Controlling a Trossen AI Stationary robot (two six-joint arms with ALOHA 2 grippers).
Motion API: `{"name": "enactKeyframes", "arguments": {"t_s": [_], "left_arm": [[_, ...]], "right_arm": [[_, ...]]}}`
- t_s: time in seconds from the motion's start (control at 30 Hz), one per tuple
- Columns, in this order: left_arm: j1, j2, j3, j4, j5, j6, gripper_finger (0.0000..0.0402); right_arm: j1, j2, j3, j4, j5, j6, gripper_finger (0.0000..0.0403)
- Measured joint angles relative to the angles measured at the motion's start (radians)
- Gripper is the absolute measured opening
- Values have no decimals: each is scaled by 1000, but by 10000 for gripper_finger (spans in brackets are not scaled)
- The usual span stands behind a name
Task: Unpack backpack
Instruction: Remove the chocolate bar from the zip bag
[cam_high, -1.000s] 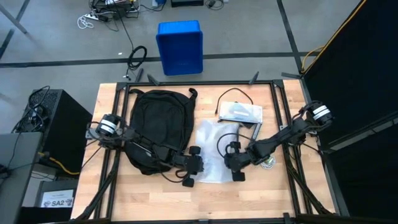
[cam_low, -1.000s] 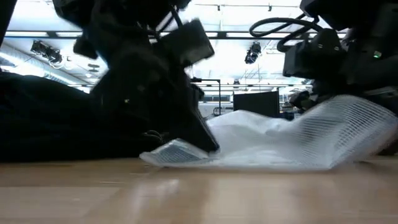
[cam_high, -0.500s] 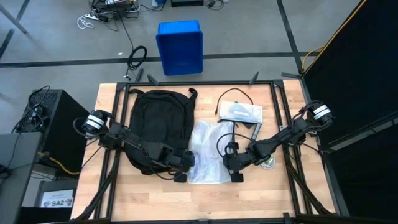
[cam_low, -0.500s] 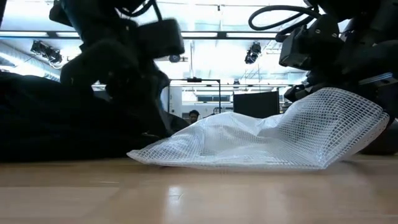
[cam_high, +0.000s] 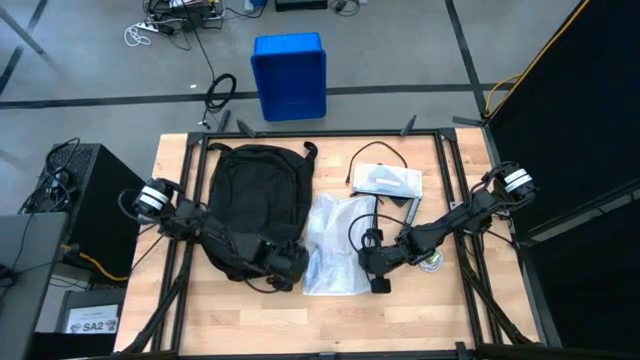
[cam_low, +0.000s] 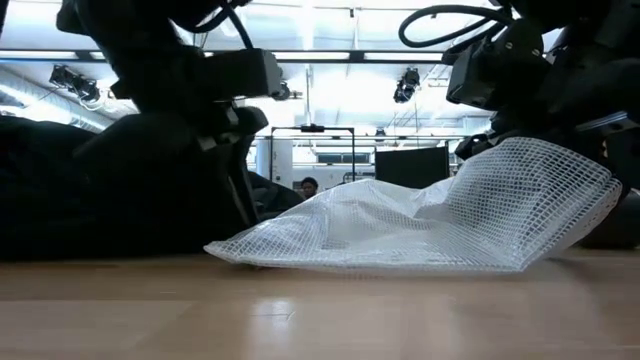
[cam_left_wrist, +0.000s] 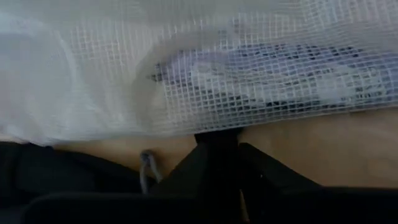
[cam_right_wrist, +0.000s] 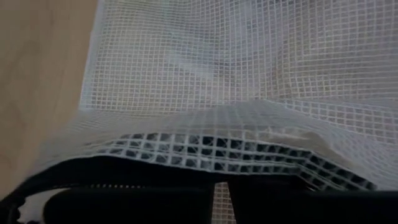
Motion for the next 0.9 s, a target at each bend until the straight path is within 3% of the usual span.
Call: {"name": "enactKeyframes", "arguments": {"t_s": [0.33, 0.6, 0.9], "left_arm": [[0, 0, 0, 82, -116, 177, 98], [0, 0, 0, -53, -140, 211, 150], [8, 69, 0, 94, -164, 362, 186]], "right_arm": [[-1, 0, 0, 11, 0, 0, 4], [-1, 0, 0, 10, 0, 0, 6], [-2, 0, 1, 23, 0, -10, 11]]}}
